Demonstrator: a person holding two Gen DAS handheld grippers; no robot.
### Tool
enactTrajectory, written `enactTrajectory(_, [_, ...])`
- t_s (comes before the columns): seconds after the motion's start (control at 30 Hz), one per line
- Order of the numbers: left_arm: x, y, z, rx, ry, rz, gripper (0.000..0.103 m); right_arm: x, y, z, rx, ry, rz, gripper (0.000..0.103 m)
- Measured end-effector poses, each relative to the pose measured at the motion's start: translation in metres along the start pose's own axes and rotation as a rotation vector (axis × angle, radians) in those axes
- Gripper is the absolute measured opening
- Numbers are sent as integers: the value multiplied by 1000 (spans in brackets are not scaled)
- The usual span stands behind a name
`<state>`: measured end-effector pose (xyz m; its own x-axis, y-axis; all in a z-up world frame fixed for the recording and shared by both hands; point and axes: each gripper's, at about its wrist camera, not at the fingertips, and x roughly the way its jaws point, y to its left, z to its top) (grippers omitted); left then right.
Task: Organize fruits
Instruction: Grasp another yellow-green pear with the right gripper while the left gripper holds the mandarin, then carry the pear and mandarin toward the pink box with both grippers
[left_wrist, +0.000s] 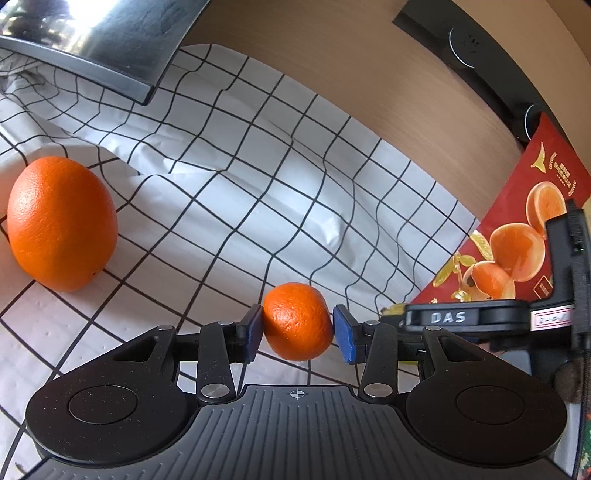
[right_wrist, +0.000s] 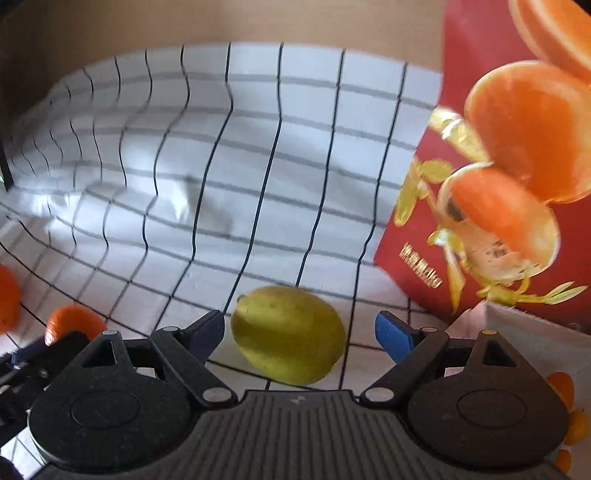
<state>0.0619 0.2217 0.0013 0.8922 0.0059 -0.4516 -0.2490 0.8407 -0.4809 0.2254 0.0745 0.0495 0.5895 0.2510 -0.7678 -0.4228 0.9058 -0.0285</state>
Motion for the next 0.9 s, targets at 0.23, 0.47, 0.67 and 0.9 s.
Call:
enactTrajectory(0.23, [-1,2,0,-9,-1,1,46,14,12,-6,8,28,-39,74])
enactTrajectory(0.47, [-2,-4,-3,13,18,-25,46,-9,-4,-19,76,38,86,69])
enactTrajectory(0.67, [-21,-23,-23,75,81,-105,46,-103,-29,-78,12,-23,320,69])
enactTrajectory(0.9, [-53,-98,-89,290,248,-282,46,-170,-91,-173,20,-42,298,69])
